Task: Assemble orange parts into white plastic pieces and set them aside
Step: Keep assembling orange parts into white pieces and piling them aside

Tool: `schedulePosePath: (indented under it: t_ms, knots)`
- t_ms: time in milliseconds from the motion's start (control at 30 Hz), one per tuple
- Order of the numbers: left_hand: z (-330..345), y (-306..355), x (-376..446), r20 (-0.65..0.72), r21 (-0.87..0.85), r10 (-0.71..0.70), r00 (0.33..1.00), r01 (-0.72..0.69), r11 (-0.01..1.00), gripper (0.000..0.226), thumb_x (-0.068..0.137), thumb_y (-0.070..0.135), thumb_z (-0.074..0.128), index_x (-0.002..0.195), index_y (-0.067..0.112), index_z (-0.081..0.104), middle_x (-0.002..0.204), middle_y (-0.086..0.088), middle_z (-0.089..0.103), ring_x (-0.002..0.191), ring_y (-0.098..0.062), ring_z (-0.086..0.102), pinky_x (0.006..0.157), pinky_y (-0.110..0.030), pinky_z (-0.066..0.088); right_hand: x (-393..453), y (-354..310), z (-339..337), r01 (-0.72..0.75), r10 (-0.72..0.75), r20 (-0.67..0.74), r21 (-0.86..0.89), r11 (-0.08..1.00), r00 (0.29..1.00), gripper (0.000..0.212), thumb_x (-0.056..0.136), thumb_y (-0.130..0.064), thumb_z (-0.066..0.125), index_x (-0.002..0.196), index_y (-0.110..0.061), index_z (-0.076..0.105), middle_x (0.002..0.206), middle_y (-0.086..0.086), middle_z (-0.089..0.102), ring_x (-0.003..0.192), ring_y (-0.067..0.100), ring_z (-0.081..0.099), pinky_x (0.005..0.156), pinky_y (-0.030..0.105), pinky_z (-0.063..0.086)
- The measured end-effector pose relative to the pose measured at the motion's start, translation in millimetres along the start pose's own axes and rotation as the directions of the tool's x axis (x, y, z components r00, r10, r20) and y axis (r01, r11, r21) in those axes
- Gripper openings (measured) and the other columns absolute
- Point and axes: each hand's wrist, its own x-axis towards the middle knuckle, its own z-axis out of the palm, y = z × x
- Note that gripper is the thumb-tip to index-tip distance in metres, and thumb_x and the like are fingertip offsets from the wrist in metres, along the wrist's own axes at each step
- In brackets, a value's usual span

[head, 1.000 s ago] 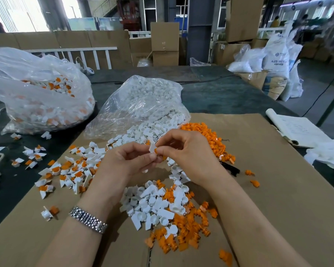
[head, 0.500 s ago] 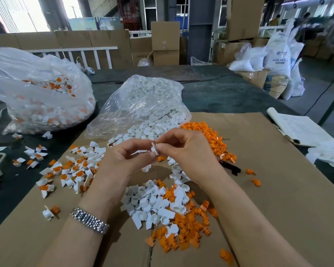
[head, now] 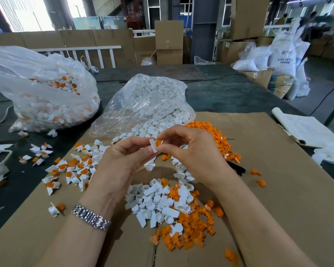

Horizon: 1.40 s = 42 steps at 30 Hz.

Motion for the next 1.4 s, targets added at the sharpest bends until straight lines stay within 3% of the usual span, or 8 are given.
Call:
schedulePosePath:
  t_ms: [300,1000,1200,1400]
  knots:
    - [-2.2,3.6,0.8,-0.007,-0.051,-0.052,0.999,0.051,0.997,0.017,0.071,-0.001,0.074,0.085,0.006,0.082,0.097,-0.014,0.079,0.090,-0.024,0.077,0.077,-0.024,0.061,0.5,-0.6,-0.5,0.082,-0.081,0.015,-0.047,0.996,0.997,0.019,0.088,-0.016,0.075,0.105,-0.023,0.073,0.088,-0.012,0.069,0.087,0.004,0.065,0.081,0.015,0.051]
    - [-5.3,4.5,1.1,0.022,-0.086,-0.107,0.994,0.108,0.990,0.018,0.077,-0.004,0.069,0.093,0.000,0.078,0.101,-0.018,0.077,0.092,-0.024,0.077,0.077,-0.024,0.061,-0.4,-2.0,1.5,0.139,-0.137,0.023,-0.125,0.982,0.990,0.020,0.088,-0.013,0.076,0.108,-0.015,0.075,0.092,-0.006,0.070,0.088,0.008,0.065,0.082,0.019,0.052]
    - [-5.5,8.1,0.1,0.075,-0.122,-0.126,0.989,0.134,0.983,0.024,0.078,0.006,0.078,0.101,-0.003,0.078,0.111,-0.024,0.075,0.101,-0.029,0.075,0.082,-0.027,0.061,-0.5,-2.3,0.8,0.170,-0.174,-0.002,-0.202,0.964,0.985,0.020,0.088,-0.013,0.076,0.108,-0.016,0.075,0.092,-0.006,0.070,0.085,0.006,0.064,0.082,0.023,0.053]
    - [1.5,4.2,0.2,-0.028,-0.044,-0.078,0.997,0.077,0.996,0.022,0.065,0.004,0.084,0.087,0.004,0.080,0.102,-0.021,0.076,0.099,-0.033,0.076,0.081,-0.029,0.061,-1.5,-2.3,5.5,0.204,-0.206,0.027,-0.312,0.928,0.978,0.022,0.089,-0.012,0.074,0.111,-0.015,0.074,0.094,-0.004,0.069,0.086,0.006,0.063,0.082,0.022,0.053]
